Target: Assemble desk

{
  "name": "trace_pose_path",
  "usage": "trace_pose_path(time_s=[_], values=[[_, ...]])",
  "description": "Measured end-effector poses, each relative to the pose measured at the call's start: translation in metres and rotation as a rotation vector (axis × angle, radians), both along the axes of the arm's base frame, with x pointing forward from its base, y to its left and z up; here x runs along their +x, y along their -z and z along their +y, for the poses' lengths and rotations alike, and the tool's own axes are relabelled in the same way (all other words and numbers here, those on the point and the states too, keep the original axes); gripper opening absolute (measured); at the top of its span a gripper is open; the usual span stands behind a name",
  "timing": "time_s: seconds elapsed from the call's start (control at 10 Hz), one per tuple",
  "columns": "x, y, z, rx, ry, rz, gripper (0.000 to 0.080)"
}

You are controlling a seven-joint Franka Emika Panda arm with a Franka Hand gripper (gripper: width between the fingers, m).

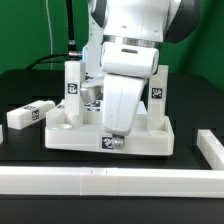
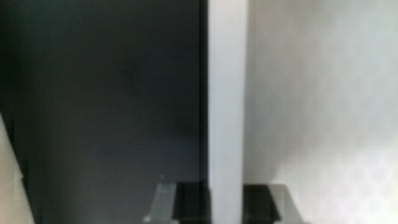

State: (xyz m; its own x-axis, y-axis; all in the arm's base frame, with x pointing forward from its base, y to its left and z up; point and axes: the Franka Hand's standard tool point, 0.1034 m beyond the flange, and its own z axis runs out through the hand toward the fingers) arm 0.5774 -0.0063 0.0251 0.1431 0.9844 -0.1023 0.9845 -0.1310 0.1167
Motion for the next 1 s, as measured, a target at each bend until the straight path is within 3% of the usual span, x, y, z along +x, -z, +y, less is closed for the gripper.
trace_pose_path(time_s=[0.4, 0.8, 1.0], values=[[0.029, 0.001, 0.018, -0.005, -0.085, 0.014, 0.0061], [0.029, 0.003, 0.019, -0.008, -0.079, 0.03, 0.0061], [0.043, 0.006, 0.033, -0.008, -0.095, 0.036, 0.0061]])
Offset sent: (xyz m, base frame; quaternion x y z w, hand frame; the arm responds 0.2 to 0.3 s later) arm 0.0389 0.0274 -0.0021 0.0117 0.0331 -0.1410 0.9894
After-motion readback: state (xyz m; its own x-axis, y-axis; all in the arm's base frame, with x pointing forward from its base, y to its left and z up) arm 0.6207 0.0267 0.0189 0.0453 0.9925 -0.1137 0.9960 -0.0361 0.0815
